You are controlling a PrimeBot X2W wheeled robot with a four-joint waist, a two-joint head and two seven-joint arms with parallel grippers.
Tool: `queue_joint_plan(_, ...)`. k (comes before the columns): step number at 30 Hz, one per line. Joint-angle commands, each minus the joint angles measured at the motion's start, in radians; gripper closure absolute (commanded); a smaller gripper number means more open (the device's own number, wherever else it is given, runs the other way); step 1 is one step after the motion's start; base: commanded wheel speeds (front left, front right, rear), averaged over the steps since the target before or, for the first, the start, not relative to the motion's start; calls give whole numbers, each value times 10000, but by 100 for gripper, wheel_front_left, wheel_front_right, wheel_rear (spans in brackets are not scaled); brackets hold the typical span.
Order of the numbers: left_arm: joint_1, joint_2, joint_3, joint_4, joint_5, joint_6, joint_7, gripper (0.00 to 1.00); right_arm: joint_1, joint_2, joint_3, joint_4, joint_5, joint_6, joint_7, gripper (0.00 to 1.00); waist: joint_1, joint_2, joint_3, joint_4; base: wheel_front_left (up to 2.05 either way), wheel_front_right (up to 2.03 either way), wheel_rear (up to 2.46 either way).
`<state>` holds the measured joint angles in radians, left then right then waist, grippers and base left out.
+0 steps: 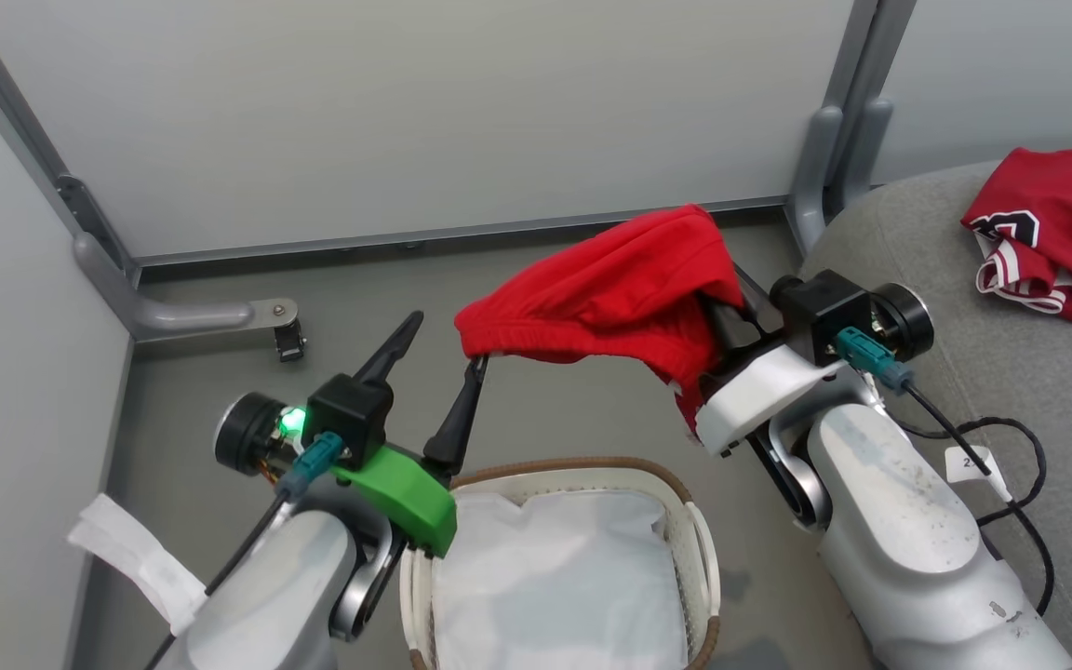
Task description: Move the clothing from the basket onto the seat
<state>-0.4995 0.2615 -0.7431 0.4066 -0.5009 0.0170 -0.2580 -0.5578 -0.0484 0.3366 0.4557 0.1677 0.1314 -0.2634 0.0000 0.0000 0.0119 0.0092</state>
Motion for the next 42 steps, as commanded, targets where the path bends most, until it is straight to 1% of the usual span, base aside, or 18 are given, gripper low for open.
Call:
queue_joint_plan(1,290,-76,33,33,-75,-50,-85,0,183,-37,-107,-68,-87,-14,-20,100,0,0,32,-53,0,0,0)
queue_joint_plan(7,1011,-234,74,-110,230,-230,-72,0,350,-37,-540,-127,-355,-14,-20,100,0,0,110,-182,0,0,0)
queue_joint_plan(14,1573,-510,319,-310,515,-381,-74,0,599,-37,-1101,-219,-660,-14,-20,100,0,0,148,-317,0,0,0)
queue_joint_plan(19,1922,-714,526,-449,692,-508,-64,0,755,-36,-1312,-299,-736,-14,-20,100,0,0,168,-452,0,0,0)
queue_joint_plan(24,2133,-813,677,-524,957,-626,-65,0,864,-39,-1531,-437,-794,-14,-20,100,0,0,269,-746,0,0,0)
queue_joint_plan(28,2221,-891,873,-677,1110,-693,-65,0,884,-49,-1687,-474,-907,-14,-20,100,0,0,527,-1279,0,0,0)
queue_joint_plan(35,2019,-975,1140,-798,1445,-810,-65,0,859,-81,-2007,-688,-1065,-14,-20,100,0,0,1144,-2645,0,0,0)
queue_joint_plan(42,1752,-974,1261,-801,1748,-948,-66,0,1104,-70,-2387,-904,-1100,-14,-20,100,0,0,1631,-3864,0,0,0)
